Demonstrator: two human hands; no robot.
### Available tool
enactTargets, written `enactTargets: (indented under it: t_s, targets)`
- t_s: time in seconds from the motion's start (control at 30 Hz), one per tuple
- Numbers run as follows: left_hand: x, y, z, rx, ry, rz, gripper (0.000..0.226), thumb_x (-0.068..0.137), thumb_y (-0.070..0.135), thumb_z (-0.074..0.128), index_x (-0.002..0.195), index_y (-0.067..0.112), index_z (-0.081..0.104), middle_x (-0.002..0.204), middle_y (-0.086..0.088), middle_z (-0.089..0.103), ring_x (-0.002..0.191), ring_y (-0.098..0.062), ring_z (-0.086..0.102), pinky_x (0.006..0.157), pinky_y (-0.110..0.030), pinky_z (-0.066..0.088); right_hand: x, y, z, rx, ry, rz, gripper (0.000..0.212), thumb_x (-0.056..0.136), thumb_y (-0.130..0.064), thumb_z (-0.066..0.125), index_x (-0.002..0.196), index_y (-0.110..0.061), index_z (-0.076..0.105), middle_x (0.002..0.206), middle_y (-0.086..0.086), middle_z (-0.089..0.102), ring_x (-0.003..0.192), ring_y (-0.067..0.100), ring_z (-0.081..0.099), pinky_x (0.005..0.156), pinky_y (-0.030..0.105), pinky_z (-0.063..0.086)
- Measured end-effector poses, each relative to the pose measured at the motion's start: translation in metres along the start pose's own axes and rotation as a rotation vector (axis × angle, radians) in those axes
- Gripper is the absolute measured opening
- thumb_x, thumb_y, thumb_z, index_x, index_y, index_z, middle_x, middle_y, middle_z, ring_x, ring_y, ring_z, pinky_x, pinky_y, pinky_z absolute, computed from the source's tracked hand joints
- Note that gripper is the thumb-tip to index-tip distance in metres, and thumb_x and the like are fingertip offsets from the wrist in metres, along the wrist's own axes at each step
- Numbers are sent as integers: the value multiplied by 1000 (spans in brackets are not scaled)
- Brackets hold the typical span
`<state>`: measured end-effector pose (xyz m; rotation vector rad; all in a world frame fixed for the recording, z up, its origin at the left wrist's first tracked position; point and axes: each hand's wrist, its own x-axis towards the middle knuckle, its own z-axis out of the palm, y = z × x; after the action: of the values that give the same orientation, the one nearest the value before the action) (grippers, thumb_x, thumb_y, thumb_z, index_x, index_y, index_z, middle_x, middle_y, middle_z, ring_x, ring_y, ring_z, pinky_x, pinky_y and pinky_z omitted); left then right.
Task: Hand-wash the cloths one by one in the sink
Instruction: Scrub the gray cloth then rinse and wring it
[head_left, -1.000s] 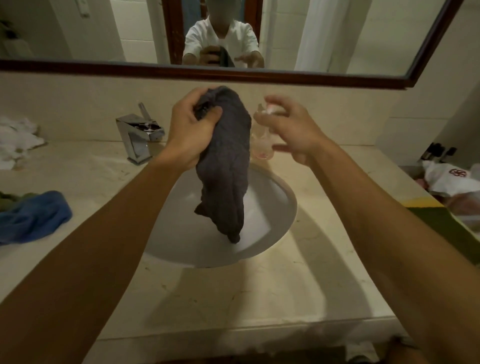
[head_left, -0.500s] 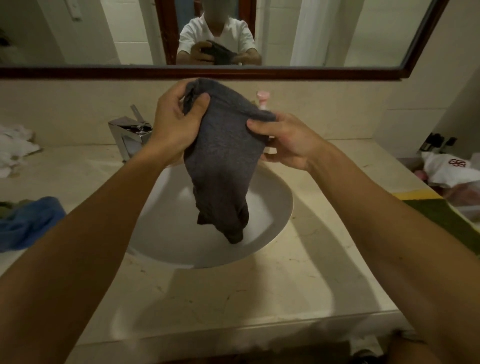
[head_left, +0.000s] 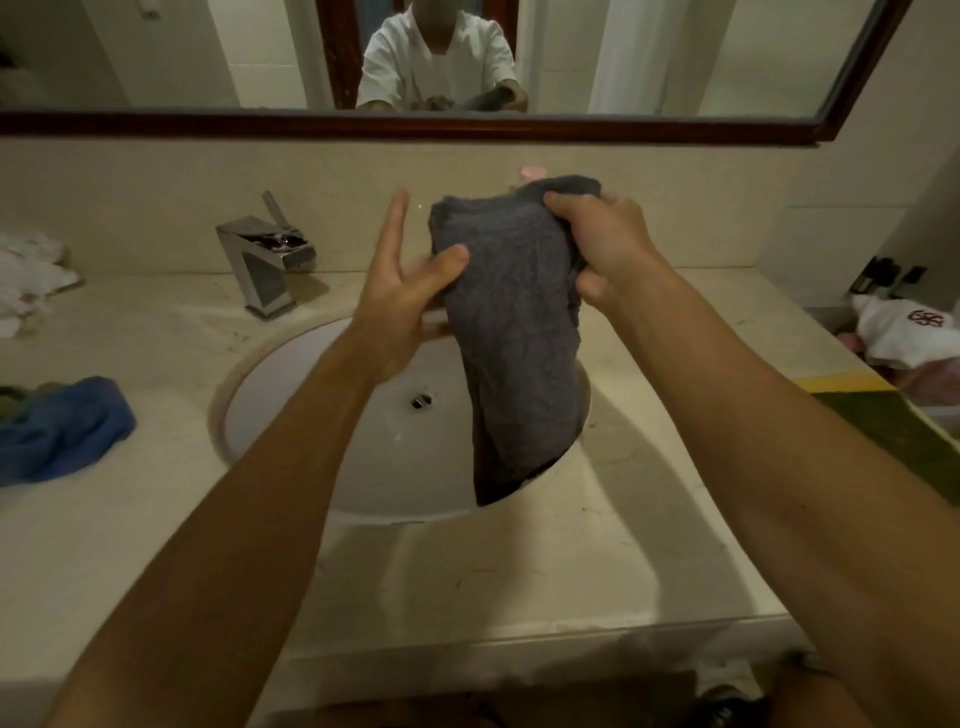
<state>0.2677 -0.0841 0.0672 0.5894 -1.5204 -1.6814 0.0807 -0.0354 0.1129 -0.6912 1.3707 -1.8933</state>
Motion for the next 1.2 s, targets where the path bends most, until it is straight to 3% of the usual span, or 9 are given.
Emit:
enactTargets:
  t_s: [0.13,0.27,0.37,0.47,0.63,0.77,0.87,1.0,1.2]
  targets:
    - [-13,-41,11,-7,-23,-155,88,90,54,64,154,54,4,119,18,61,100,-17,72,78,-47,60,-2,-5,-5,-158,54,53,28,94,-1,69,119,7,60,103,20,71,80,23,73,64,30,62]
    - [-12,-40,26,8,-114,3,108,85,14,74,157,46,1,127,2,66,115,-21,67,88,-47,58,5,4,-26,-204,58,113,24,93,-8,71,113,5,65,104,19,71,85,26,72,67,32,62]
    - [-8,-30,29,39,-99,111,106,86,-11,68,160,33,8,131,2,66,122,-27,63,100,-49,53,3,10,-48,-54,-210,220,66,87,-38,82,140,-14,49,128,14,61,111,29,68,85,45,61]
    - [-5,-12,25,41,31,173,88,89,-9,63,159,27,23,160,2,35,130,-10,51,102,-33,52,-5,26,-72,-121,-412,344,106,73,-70,78,160,-35,27,149,13,53,119,33,66,87,57,58]
    - [5,1,17,166,89,170,49,97,-6,50,139,19,53,144,6,51,114,6,57,91,-15,49,-34,51,-72,5,-578,322,42,101,-54,50,143,-51,45,132,13,68,115,33,70,91,61,56]
    - [6,11,12,69,19,-58,33,96,4,60,127,15,62,119,-3,64,100,-11,69,84,-25,58,-32,41,-59,6,-415,32,48,99,-11,65,145,-19,57,130,10,68,114,23,70,89,37,58]
    - [4,25,11,280,-124,-140,70,60,15,90,124,18,63,121,3,60,106,-13,66,84,-28,59,-32,27,-64,-188,-365,-89,52,88,2,74,137,-9,61,118,6,72,109,18,72,92,33,58]
    - [11,34,32,711,-104,-30,92,46,19,98,130,22,60,123,10,57,108,-8,60,83,-26,56,-36,6,-83,-511,-376,-154,71,70,7,87,133,-14,62,121,-1,69,113,15,69,92,31,59]
    - [33,14,85,1131,-134,135,33,86,33,75,117,28,68,122,-5,62,112,-24,58,92,-34,50,-43,-31,-123,-1106,-111,-495,26,74,-20,83,98,-22,75,94,-9,72,88,9,66,77,31,56]
